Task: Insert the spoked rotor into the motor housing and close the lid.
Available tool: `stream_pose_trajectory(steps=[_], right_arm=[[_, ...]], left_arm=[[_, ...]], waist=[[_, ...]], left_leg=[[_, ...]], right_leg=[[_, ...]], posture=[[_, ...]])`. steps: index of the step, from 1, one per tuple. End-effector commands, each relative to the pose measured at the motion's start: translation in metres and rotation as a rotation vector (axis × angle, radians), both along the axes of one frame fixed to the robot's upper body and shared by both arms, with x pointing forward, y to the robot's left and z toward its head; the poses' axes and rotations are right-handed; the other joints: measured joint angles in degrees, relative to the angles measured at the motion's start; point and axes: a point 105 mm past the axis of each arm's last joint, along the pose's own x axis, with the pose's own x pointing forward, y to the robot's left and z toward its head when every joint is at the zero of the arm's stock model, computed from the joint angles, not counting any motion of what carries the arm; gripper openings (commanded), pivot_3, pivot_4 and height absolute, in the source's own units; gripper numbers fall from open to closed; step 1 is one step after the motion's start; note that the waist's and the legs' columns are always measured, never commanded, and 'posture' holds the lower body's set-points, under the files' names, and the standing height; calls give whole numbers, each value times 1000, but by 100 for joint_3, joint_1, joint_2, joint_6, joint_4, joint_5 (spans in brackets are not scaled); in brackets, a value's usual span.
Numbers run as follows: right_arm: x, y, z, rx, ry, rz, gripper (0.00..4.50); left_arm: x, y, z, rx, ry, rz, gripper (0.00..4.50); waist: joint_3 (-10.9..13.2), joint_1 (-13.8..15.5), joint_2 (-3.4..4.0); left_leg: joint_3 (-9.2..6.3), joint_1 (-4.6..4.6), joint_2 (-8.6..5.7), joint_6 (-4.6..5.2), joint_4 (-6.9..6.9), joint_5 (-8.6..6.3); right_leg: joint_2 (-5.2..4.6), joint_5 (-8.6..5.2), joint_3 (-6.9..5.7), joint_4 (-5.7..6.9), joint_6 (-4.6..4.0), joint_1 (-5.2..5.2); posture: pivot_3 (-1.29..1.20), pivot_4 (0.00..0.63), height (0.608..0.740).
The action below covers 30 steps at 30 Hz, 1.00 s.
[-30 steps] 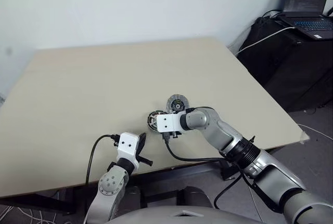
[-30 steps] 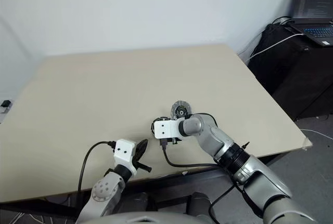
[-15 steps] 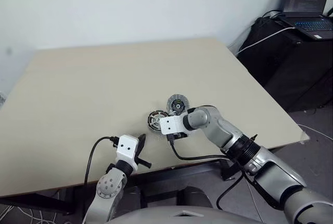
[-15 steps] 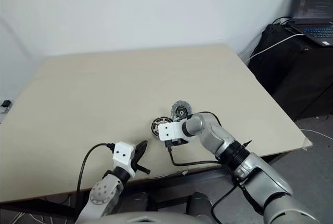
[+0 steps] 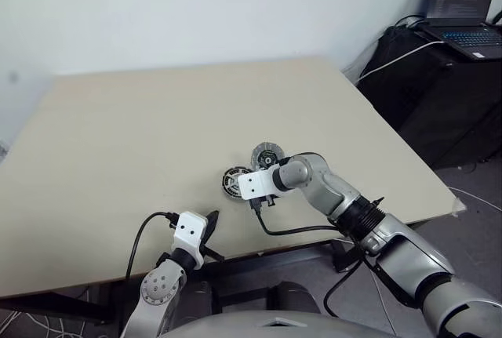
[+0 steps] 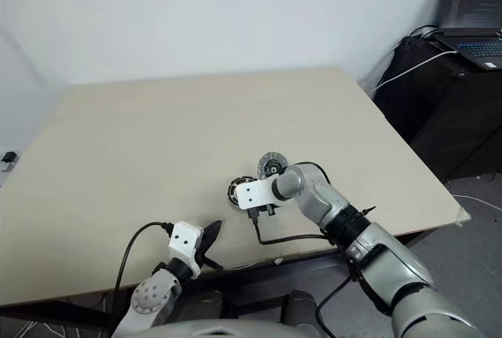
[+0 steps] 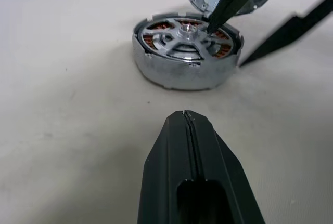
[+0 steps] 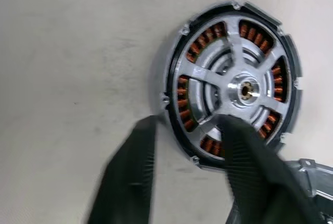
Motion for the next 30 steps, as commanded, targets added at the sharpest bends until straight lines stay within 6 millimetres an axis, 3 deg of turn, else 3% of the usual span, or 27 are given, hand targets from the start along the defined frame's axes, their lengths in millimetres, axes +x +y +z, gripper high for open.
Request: stream_pose_trajectory(steps=[1,3,15,24,30], right_arm=[[-1,0,4,0,-7,19,693],[-3,-1,3,-3,-2,27,160],[-3,1,4,25,23,-11,160],[-30,-9,18,70,223,-42,160],[-44,-1,22,133,321,-77,160]], left_arm=[[3,-3,10,-17,-50,-6,0],[4,-2,10,-18,-51,-9,0],[4,-4,14,-21,-55,-10,0],[6,-5,12,-24,-46,-3,0],[6,-6,9,-26,-40,-10,0]], waist=[[0,-10,4],[-1,-4,4],[-3,-1,7],[-2,45,8],[-1,44,7]], left_leg=[[0,-1,0,0,3,0],[-1,0,1,0,6,0],[0,-1,1,0,7,0],[-1,-10,-2,5,7,-5],[-3,-7,-1,6,8,-6]], right_leg=[[-1,1,0,3,0,0],[-1,2,0,5,0,1],[-2,2,0,3,0,0],[-6,2,-1,-5,0,-3],[-6,2,-2,-2,0,-2]], posture=[[0,0,740],[0,0,740],[0,0,740],[0,0,740],[0,0,740]])
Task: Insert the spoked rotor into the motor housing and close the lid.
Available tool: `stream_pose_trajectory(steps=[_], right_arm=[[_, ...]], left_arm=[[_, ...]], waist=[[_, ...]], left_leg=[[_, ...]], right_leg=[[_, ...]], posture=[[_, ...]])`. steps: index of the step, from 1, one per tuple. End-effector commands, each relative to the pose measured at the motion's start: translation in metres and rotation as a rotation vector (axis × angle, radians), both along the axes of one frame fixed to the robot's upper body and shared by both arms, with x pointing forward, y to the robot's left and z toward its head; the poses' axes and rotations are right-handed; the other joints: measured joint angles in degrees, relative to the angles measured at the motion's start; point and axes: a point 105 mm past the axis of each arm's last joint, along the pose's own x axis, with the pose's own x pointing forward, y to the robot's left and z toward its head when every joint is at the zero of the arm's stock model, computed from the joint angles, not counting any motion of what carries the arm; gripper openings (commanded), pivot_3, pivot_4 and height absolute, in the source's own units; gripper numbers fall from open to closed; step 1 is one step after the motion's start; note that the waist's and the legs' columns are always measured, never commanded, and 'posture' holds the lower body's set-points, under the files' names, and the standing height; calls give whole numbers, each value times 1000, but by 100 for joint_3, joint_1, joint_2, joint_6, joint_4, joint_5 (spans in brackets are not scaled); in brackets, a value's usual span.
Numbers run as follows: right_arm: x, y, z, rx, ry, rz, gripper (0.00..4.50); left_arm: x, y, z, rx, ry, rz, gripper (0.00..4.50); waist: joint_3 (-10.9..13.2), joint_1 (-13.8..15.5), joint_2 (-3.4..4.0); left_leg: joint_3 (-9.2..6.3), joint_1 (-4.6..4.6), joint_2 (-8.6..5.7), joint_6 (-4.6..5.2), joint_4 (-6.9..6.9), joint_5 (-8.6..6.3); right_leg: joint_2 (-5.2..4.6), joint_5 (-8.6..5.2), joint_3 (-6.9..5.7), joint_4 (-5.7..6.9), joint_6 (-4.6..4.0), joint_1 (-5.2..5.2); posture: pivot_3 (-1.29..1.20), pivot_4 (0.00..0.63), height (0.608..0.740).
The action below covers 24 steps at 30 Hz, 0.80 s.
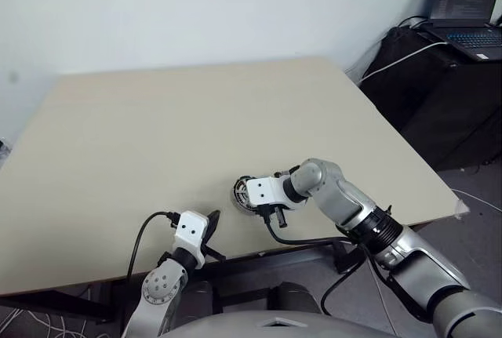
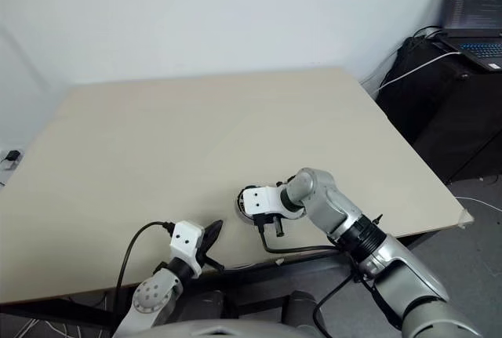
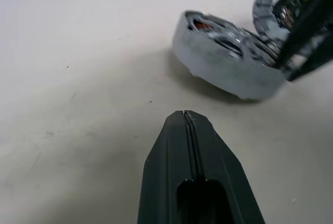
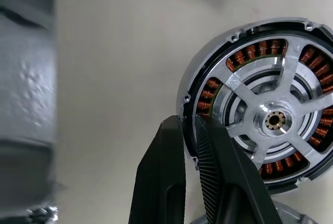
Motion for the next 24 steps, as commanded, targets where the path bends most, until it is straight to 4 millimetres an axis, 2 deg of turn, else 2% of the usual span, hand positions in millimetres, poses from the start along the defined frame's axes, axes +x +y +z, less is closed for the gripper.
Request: stream_pose_trajectory(steps=[1,12,13,18,20,23,24], right_arm=[[-4,13,17,85,22,-10,160],[-1,30,4,116,36,-84,160],[0,32,4,128,37,-92,816],[5,43,17,218,23,-131,2323],[8,48,26,259,5,-139,2323],[20,59,50,366,-58,-190,2323],[24,61,57,397,-83,-206,2139]], left_arm=[[5,-3,8,-15,-40,-9,0],[3,-1,5,-13,-32,0,0],[2,-1,5,-13,-31,1,0],[2,0,3,-14,-26,1,0],[2,0,2,-14,-24,-1,0],[2,-1,-1,-15,-20,-11,0],[2,-1,-2,-15,-19,-14,0]], waist=[[0,-2,0],[1,-6,0],[1,-5,0],[1,-7,0],[1,-6,0],[2,-6,1],[2,-6,2]], left_leg=[[-1,0,1,0,0,0],[1,-2,1,-1,0,0],[1,-2,0,0,0,0],[0,-2,1,-1,0,0],[1,-2,1,-1,0,0],[1,-2,1,-1,0,0],[1,-3,1,-1,0,0]], right_leg=[[1,0,0,0,0,0],[0,0,0,0,0,-2],[0,0,0,0,0,-2],[1,0,0,0,0,-2],[1,0,0,1,0,-2],[0,0,0,0,0,-2],[0,0,0,1,0,-3]], posture=[[0,0,740],[0,0,740],[0,0,740],[0,0,740],[0,0,740],[0,0,740],[0,0,740]])
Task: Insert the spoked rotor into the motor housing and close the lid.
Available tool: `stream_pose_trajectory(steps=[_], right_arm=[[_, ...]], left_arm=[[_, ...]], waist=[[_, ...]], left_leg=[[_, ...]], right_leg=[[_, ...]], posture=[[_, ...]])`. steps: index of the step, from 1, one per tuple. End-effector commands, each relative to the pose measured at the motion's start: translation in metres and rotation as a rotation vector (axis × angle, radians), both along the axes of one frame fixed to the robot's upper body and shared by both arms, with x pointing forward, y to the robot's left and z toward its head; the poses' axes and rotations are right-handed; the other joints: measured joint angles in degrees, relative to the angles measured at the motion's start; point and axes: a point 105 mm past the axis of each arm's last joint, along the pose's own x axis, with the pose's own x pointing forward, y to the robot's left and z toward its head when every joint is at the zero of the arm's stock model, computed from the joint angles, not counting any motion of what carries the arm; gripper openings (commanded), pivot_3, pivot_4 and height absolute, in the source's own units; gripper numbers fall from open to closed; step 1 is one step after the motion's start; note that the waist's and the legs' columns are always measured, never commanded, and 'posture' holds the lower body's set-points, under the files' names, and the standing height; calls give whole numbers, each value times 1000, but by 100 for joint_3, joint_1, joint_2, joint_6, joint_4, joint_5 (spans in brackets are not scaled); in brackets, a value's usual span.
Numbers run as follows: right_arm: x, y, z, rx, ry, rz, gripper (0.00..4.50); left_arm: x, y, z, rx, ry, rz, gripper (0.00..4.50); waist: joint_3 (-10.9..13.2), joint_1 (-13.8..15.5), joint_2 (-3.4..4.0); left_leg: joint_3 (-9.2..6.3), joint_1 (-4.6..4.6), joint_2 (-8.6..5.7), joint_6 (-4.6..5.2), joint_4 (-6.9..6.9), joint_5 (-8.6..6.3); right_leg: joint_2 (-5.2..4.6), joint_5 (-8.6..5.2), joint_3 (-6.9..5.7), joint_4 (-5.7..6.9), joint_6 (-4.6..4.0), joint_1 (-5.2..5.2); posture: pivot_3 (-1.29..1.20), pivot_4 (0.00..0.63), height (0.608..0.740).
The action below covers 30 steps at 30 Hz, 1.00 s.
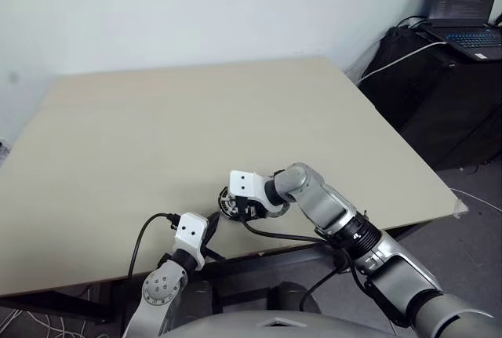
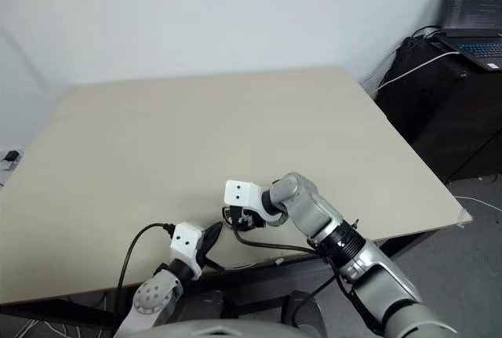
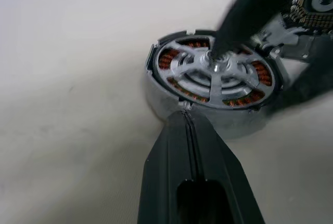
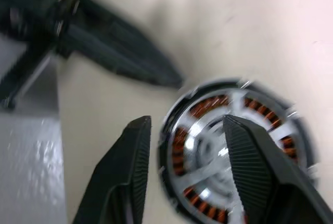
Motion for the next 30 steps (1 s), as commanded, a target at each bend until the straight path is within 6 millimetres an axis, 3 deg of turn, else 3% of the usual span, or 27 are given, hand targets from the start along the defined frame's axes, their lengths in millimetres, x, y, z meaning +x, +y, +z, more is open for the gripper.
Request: stream_pose_trajectory(steps=[1,3,7,11,15,18,21,25,30], right_arm=[[20,11,46,141,-151,-73,1909],[30,9,59,173,-230,-131,1350],[51,-15,76,156,-444,-286,35],[60,-55,80,78,-630,-418,10],[45,-105,60,-115,-746,-431,10],[28,-140,41,-257,-725,-445,10],[1,-161,19,-321,-594,-457,10],[-20,-156,9,-243,-489,-503,10],[-22,-131,10,-28,-465,-600,10]], left_arm=[[5,-2,6,-19,-41,-17,0],[5,-3,4,-18,-38,-26,0],[5,-2,2,-17,-38,-35,0],[5,-1,0,-15,-43,-41,0],[4,-1,-2,-2,-46,-58,0],[3,0,-2,-1,-46,-63,0],[3,2,-3,1,-44,-68,0],[2,2,-2,5,-41,-78,0],[3,1,1,4,-46,-89,0]], waist=[[0,-1,1],[0,-1,1],[0,12,0],[-1,6,-1],[0,4,-1],[2,2,-1],[2,-8,-1],[8,-13,-9],[15,-7,-21]], left_leg=[[0,0,0,0,0,0],[0,0,1,0,-1,0],[0,-5,-2,-1,-1,0],[3,-14,-5,0,-1,-1],[4,-19,-5,1,-3,-2],[3,-18,-5,1,-3,-3],[3,-10,-1,1,-2,-3],[-6,4,2,1,-2,-3],[-22,11,2,0,2,-3]], right_leg=[[0,0,0,0,0,0],[0,0,0,0,0,-1],[-4,0,-1,-5,0,-1],[-8,0,0,-9,0,-7],[-7,-1,0,-12,1,-14],[-5,-3,0,-11,2,-13],[-4,-2,1,-6,3,-12],[-3,-3,-3,-6,3,-1],[-14,-2,-31,-11,4,1]], posture=[[0,0,740],[0,0,740],[0,0,740],[0,0,740],[0,0,740],[0,0,740],[0,0,740],[0,0,740],[0,0,740]])
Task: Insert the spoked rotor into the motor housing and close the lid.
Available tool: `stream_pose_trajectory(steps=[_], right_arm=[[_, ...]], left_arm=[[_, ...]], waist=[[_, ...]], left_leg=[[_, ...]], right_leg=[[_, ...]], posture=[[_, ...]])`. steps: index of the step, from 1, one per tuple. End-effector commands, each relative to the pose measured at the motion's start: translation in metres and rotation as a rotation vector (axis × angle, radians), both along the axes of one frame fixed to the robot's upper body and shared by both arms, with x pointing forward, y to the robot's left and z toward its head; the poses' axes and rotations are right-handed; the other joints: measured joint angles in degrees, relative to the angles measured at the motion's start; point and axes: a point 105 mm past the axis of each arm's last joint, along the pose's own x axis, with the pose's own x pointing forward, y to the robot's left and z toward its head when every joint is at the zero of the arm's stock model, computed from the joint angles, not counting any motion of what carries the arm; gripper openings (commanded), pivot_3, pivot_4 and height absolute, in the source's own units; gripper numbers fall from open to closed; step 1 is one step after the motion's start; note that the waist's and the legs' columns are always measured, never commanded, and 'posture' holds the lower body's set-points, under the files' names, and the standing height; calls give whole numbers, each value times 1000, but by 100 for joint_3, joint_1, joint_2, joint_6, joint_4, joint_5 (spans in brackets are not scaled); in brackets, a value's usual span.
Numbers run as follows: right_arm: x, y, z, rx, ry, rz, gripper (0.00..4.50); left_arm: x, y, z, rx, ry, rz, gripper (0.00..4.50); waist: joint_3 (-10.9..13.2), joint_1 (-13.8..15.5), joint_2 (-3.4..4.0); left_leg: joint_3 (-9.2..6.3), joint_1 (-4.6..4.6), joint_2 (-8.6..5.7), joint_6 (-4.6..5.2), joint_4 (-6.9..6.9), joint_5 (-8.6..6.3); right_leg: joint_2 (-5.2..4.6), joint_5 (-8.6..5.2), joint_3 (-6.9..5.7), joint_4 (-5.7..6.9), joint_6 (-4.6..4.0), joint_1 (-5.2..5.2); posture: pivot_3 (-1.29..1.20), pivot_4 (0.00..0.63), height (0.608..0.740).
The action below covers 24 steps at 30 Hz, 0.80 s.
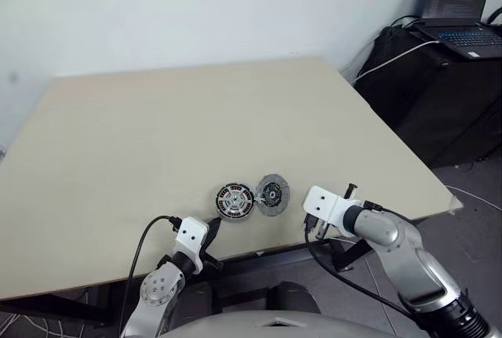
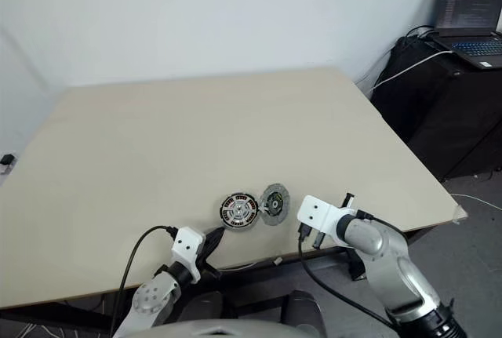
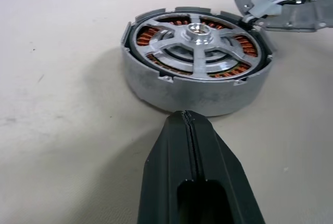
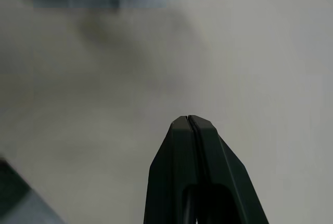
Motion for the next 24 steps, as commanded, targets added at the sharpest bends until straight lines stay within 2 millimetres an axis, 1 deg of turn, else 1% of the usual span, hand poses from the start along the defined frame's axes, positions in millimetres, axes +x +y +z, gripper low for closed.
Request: stream_pose_trajectory(steps=[1,3,6,9,13,17,24], right_arm=[[6,17,21,162,-102,-13,10],[3,26,23,240,-94,-4,10],[-4,39,25,353,-29,31,10],[-8,45,28,418,13,58,10],[-4,49,34,488,21,51,10],[0,61,37,553,40,64,10],[9,82,29,591,73,84,10]], left_arm=[[7,-3,15,-16,-53,-11,0],[7,-4,18,-16,-58,-15,0],[8,-4,24,-18,-78,-16,0],[10,-4,31,-25,-105,-11,0],[11,-5,38,-35,-126,-5,0],[12,-5,41,-36,-132,-5,0],[13,-6,45,-35,-137,-3,0]], waist=[[5,5,-4],[5,6,-4],[9,13,-8],[11,14,-9],[12,16,-7],[12,15,-6],[13,12,-6]], left_leg=[[-1,-1,0,0,0,0],[-2,-2,0,0,0,0],[-1,-3,-4,0,0,-1],[-1,-3,-7,-2,0,-9],[-3,-3,-7,-7,0,-13],[-4,-2,-7,-7,0,-13],[-3,-3,-6,-7,0,-13]], right_leg=[[-1,0,-2,0,0,0],[-5,0,-2,-1,0,0],[-32,0,-3,-1,0,0],[-38,1,-9,-1,0,0],[-32,1,-22,1,0,0],[-21,1,-25,1,0,1],[-18,1,-25,2,0,0]], posture=[[0,0,740],[0,0,740],[0,0,740],[0,0,740],[0,0,740],[0,0,740],[0,0,740]])
